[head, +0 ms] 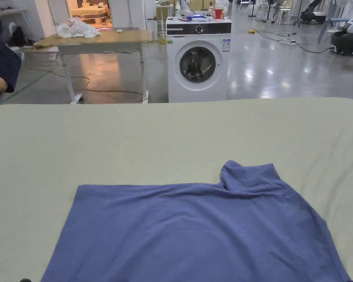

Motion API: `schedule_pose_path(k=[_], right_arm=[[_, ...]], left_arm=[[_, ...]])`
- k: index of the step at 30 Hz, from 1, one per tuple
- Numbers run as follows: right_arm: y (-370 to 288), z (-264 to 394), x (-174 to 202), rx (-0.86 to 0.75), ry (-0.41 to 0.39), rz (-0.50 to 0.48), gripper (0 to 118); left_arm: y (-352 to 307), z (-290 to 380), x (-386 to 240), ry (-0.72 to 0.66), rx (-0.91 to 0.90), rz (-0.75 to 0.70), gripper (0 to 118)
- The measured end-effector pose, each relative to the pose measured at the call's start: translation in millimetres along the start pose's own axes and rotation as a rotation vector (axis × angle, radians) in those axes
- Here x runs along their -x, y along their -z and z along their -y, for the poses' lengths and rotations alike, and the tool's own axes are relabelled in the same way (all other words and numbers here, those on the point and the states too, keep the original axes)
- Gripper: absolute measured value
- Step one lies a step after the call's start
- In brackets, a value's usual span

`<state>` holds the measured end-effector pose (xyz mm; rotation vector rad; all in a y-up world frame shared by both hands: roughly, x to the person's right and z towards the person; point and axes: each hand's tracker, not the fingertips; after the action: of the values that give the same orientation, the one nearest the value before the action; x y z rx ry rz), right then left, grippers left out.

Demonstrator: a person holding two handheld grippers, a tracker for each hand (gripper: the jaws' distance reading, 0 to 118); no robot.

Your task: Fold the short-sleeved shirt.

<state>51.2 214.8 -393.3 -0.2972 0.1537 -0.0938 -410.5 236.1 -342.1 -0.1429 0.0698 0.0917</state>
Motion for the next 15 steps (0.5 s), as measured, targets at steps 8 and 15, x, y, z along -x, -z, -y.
schedule_pose_path(k=[8,15], right_arm=[[7.6,12.6,25.8,0.033,-0.063,-0.020,0],[6.0,10.7,20.1,0.019,-0.054,0.006,0]], left_arm=[[-18.5,-7.6,-10.9,0.106,-0.035,0.084,0],[-18.4,-12.1,-7.8,0.088,-0.009,0.106,0]])
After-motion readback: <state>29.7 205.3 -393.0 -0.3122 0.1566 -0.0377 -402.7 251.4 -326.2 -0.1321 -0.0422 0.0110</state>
